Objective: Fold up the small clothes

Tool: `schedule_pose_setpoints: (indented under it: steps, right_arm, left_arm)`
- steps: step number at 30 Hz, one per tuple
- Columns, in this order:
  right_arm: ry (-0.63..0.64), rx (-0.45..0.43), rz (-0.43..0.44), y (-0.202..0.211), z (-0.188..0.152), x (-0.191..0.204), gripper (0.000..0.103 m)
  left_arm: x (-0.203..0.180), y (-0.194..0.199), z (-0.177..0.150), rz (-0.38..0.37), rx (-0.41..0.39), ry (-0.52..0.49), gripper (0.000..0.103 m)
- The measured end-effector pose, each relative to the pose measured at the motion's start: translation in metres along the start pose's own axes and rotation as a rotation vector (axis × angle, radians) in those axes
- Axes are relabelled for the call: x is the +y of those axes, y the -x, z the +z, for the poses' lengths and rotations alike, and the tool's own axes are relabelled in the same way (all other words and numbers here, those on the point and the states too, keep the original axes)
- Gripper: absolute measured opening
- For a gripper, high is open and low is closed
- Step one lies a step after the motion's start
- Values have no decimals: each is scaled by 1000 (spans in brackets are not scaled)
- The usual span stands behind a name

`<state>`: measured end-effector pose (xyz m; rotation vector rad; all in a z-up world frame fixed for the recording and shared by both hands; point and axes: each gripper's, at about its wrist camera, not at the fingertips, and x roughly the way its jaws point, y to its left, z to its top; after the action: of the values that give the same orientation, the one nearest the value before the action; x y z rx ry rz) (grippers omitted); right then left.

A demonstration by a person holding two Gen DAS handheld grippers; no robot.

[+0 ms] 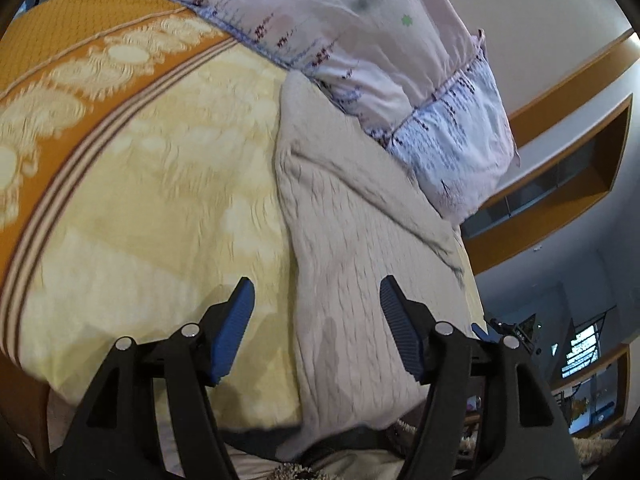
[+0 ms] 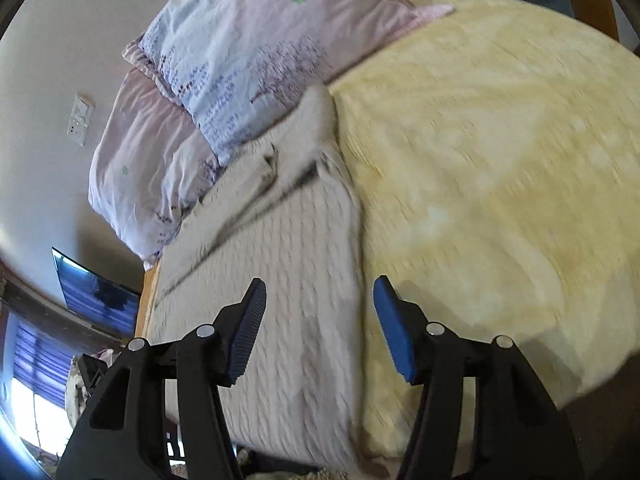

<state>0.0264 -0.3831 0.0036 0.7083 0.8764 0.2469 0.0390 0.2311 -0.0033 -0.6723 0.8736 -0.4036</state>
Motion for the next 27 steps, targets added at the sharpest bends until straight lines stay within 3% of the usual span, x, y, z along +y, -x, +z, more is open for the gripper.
schedule_pose_setpoints:
  steps: [3, 5, 11, 17, 22, 27]
  right_arm:
    - [-8, 13, 15, 4, -12, -5, 58]
    - [-16, 27, 80, 5, -20, -7, 56]
    - [12, 122, 225, 0, -42, 0, 54]
    - [47, 165, 307, 8, -63, 0, 51]
    - [77, 213, 297, 13, -82, -2, 49]
    - [58, 254, 280, 0, -91, -11, 42]
  left_arm:
    - [-7, 0, -17, -7, 12, -31, 62]
    - [-12, 0, -26, -17, 22, -51, 61]
    - [-19, -3, -55, -121, 69, -57, 53]
    - [-20, -6, -74, -225, 115, -74, 47]
    - [-21, -10, -83, -262, 154, -98, 47]
    - [-20, -17, -91, -241, 202, -121, 47]
